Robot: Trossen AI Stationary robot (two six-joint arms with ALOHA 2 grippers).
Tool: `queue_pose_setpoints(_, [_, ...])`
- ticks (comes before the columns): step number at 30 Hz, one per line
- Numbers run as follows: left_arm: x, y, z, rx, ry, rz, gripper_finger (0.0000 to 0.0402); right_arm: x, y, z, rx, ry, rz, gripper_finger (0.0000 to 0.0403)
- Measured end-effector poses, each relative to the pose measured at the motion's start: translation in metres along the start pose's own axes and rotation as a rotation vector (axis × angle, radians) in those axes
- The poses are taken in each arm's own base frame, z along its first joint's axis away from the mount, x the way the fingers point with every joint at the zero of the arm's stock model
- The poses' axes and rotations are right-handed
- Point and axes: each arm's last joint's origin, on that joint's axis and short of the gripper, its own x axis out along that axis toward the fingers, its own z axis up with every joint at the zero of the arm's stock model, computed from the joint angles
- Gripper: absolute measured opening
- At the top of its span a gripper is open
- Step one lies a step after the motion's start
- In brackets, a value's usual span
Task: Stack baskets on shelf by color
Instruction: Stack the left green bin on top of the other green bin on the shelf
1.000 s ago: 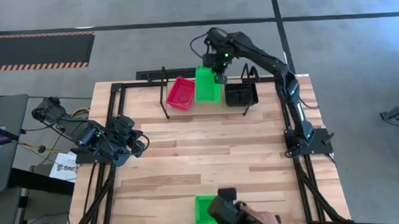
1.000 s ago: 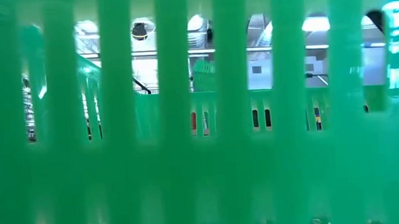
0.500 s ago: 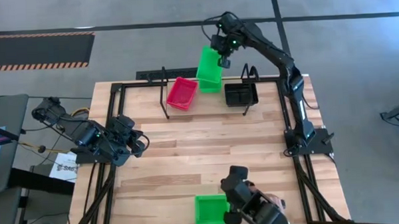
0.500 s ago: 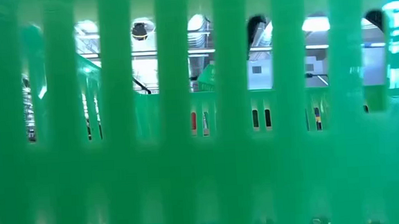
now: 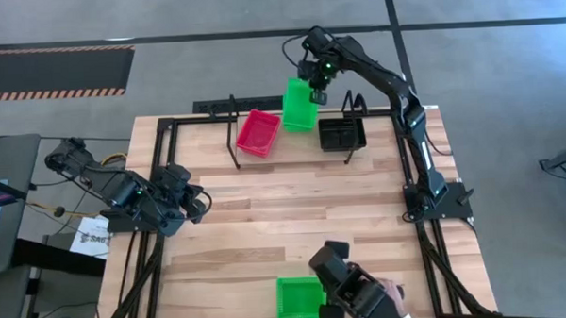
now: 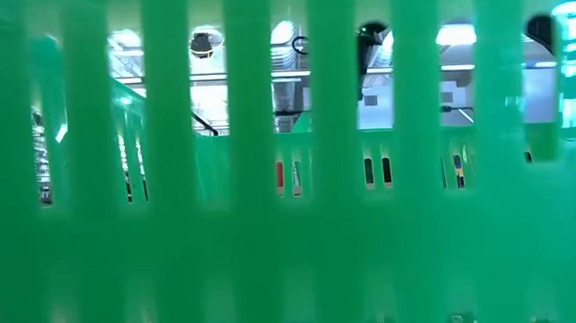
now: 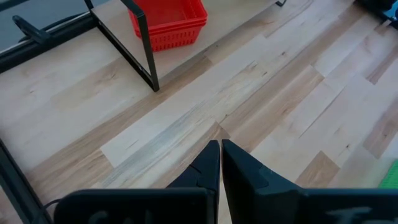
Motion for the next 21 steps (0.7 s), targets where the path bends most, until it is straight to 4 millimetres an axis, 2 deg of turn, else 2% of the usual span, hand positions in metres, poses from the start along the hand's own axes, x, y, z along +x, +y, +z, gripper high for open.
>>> queue_pose_setpoints(9, [0.0, 0.0, 0.0, 0.009, -0.002, 0.001, 0.0002, 0.0, 0.009, 0.006, 0.007, -0.002, 0.025, 0.0003])
queue_pose_setpoints(21, [0.0, 0.0, 0.0, 0.011, 0.001, 0.002, 0.0002, 0.001, 0.035, 0.017, 0.007, 0.015, 0.12, 0.0004])
